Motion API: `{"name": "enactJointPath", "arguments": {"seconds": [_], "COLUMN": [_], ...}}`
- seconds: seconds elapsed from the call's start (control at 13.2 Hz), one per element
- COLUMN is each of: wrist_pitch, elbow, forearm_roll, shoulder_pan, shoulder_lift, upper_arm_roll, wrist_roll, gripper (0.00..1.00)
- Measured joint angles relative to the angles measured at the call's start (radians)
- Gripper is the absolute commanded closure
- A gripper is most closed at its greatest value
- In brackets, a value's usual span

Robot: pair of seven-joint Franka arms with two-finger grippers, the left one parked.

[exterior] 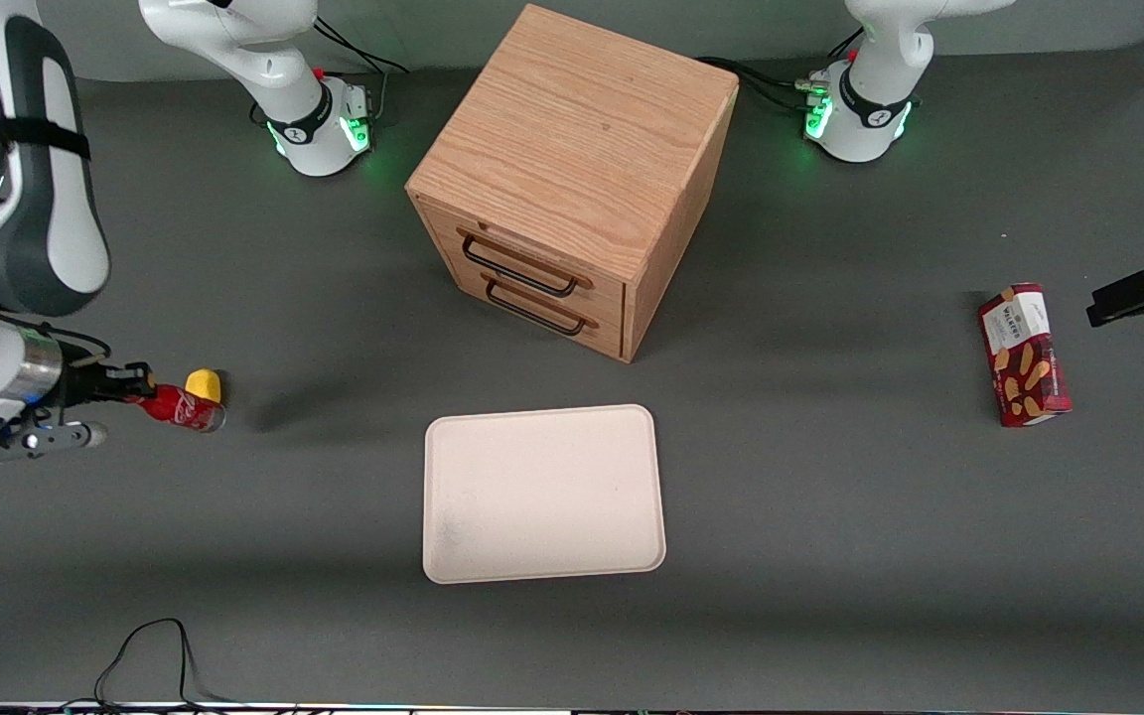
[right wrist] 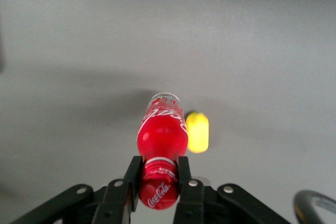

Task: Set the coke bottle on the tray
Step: 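Close the right gripper on the bottle's cap end, then lift the bottle with the right gripper off the table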

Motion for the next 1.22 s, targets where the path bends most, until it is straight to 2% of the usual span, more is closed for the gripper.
{"name": "enactJointPath", "arguments": {"seconds": [0.3, 0.61, 0.91, 1.22], "wrist_pitch": [-0.237, -0.272, -0.272, -0.27], "elbow": [0.147, 0.195, 0.297, 0.479], "forearm_roll": [0.0, 0.0, 0.001, 0.019], "shoulder_pan": [0.005, 0.037, 0.103, 0.157], "shoulder_lift": [-0.068, -0.062, 0.045, 0.242], "upper_arm_roll": [0.0, 0.013, 0.019, 0.063], "wrist_roll": [0.014, 0.082, 0.212, 0.411], "gripper": [1.0, 1.0, 1.0, 1.0]}}
